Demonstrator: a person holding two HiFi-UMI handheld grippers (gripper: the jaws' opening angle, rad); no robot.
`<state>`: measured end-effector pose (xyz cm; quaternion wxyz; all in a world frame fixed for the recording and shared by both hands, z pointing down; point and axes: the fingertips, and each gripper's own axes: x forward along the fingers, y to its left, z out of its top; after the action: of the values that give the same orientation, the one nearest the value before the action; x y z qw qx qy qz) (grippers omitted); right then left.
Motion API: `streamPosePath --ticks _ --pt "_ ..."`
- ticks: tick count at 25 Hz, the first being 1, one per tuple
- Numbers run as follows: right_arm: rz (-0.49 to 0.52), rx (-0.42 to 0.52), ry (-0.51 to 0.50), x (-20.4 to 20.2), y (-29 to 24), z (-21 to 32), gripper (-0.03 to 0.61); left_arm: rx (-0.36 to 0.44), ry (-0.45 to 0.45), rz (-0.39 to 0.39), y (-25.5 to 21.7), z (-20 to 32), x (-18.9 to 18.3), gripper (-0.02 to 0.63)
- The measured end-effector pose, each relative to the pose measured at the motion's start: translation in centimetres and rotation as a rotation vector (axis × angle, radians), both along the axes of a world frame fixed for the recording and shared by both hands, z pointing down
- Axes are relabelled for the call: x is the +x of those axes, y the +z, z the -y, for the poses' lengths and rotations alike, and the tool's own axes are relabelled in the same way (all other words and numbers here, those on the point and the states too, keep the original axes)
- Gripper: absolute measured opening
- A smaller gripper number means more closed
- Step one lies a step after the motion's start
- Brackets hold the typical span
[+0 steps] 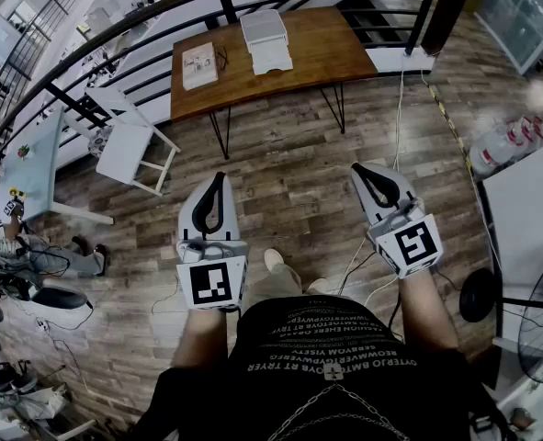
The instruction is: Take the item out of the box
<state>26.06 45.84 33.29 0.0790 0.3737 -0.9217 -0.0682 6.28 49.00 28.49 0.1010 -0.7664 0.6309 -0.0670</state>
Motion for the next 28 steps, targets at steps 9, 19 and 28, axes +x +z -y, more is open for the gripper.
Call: streamPosePath --ticks 9,19,28 --pt "-0.023 -0.011 -0.006 -4.3 2.0 2.8 -0.005 -0.031 0.008 0.007 2.7 2.4 -3.4 0.005" --pt "-0.035 -0.033 0.018 -10.0 2.8 7.8 -0.004 -0.058 0.069 0.005 3.9 8.4 -8.1 0.006" --pt "-0.050 -0.027 0.042 -14.4 2.4 13.0 -0.002 -0.039 0.123 -0.019 3.7 14.4 -11.9 0.006"
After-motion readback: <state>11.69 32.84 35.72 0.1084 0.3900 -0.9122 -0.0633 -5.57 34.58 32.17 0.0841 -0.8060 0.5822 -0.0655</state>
